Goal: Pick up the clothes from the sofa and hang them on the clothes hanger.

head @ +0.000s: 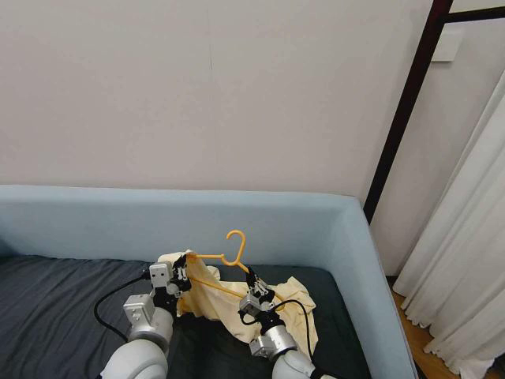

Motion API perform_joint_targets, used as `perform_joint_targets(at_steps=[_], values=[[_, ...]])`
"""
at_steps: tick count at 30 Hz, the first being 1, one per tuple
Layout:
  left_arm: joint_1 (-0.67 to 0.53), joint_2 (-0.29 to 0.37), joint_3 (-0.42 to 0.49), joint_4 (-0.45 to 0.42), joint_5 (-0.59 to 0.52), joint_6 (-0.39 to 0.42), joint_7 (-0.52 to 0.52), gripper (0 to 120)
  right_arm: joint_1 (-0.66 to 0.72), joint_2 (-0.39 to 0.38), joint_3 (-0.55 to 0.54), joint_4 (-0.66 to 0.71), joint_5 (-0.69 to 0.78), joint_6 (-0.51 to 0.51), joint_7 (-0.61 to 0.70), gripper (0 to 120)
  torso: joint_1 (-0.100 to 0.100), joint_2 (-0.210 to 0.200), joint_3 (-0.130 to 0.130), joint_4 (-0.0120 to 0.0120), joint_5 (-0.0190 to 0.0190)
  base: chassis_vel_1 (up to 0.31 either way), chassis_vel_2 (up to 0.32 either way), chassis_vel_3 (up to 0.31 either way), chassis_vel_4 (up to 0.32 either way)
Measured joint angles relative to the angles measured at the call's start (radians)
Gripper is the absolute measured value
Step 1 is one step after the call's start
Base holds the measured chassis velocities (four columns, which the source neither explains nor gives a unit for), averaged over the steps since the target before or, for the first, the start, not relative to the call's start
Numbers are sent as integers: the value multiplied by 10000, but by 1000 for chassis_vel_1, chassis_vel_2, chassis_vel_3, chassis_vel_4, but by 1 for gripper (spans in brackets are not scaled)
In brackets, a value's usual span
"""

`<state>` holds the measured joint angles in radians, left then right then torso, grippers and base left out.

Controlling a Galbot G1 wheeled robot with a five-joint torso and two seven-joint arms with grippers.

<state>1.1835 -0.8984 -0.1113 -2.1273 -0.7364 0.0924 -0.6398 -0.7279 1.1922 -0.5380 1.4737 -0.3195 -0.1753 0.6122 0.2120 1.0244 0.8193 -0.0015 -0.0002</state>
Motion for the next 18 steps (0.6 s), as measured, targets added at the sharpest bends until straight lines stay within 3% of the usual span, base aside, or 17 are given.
perform_joint_targets(at_steps=[9, 18], values=[[162, -118, 317, -279, 198, -158, 318, 0, 523, 130, -424, -754, 111, -641, 40, 4, 0, 0, 0, 0, 1, 0, 0, 0, 0], [834, -147, 1000, -293, 1144, -994, 1383, 0, 639, 344, -634, -1423, -301, -834, -25, 4, 0, 1, 0, 0, 2, 0, 0, 0, 0]])
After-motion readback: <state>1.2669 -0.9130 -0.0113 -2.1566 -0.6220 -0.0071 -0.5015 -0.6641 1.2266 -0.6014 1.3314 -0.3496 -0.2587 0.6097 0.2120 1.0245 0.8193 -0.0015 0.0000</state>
